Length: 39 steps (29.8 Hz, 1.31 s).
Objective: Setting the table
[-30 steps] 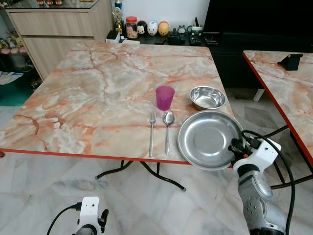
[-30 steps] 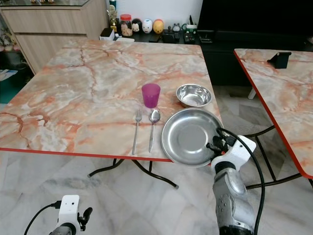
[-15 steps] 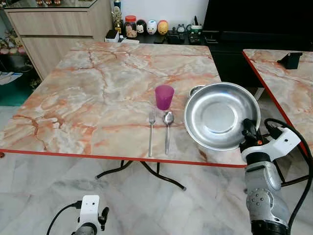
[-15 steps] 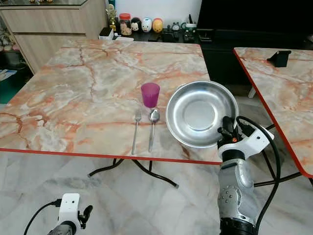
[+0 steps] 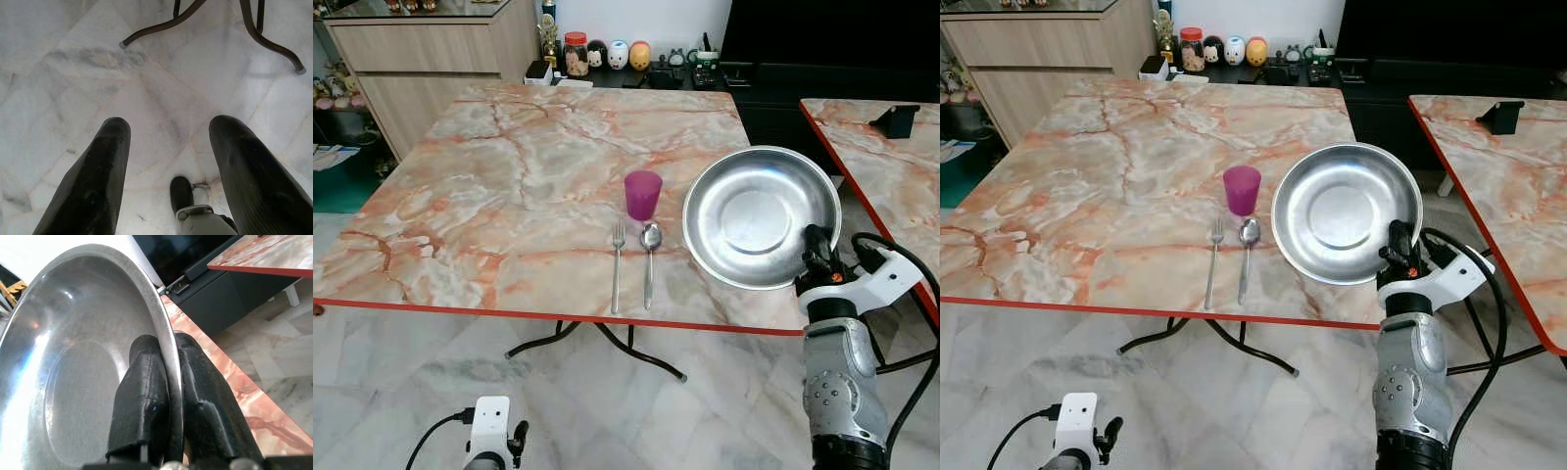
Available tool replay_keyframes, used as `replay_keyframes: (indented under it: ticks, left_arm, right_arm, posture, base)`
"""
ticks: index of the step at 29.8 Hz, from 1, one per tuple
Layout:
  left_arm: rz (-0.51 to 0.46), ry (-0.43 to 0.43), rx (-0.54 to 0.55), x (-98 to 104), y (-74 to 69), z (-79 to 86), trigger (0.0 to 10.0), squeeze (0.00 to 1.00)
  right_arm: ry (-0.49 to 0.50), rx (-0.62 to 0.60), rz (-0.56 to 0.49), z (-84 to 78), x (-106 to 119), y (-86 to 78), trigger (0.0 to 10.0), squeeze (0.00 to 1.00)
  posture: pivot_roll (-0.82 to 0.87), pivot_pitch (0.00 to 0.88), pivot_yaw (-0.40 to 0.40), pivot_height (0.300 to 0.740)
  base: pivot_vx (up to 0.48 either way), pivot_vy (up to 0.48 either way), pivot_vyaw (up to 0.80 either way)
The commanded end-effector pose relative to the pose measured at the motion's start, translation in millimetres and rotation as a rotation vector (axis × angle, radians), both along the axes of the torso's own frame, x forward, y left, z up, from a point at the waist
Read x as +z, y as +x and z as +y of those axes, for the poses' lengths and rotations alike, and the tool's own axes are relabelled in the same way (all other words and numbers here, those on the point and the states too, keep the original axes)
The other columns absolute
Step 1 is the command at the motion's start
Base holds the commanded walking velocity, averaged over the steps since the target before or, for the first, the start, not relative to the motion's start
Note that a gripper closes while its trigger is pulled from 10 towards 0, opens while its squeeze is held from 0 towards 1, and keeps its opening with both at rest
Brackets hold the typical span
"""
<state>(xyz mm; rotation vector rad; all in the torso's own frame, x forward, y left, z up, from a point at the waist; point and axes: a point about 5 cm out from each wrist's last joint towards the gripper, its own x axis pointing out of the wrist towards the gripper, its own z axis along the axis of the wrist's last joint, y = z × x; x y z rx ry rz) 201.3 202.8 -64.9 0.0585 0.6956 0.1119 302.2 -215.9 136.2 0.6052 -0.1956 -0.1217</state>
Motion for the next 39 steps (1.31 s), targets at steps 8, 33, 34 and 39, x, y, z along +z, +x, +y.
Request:
replay_keyframes:
  ticks: [8,33,34,39]
  left_arm:
    - [0.001,0.002,-0.017,-0.3,0.9,-4.8,10.0,0.00]
    - [-0.008,-0.001,-0.004,0.8,2.6,-4.6,10.0,0.00]
    - [-0.008,-0.001,-0.004,0.8,2.6,-4.6,10.0,0.00]
    - [-0.012,-0.002,-0.010,1.4,3.8,-5.9,10.0,0.00]
  right_arm:
    - [-0.003,-0.005,-0.033,-1.4,7.0,3.6,10.0,0.00]
    - [-0.034,0.000,-0.021,-0.4,10.8,11.0,10.0,0.00]
    - [-0.034,0.000,-0.020,-0.3,10.6,11.0,10.0,0.00]
    - [-0.037,0.003,-0.020,1.1,11.0,11.3,10.0,0.00]
  posture:
    - [-0.10,0.000,-0.015,0.736]
    - [-0.11,0.022,-0.024,0.736]
    - [-0.11,0.023,-0.024,0.736]
    - [-0.12,0.023,-0.022,0.736]
  base:
    - [0.000,-0.480,0.00]
    - [0.000,-0.480,0.00]
    - [0.000,-0.480,0.00]
    - [0.000,-0.480,0.00]
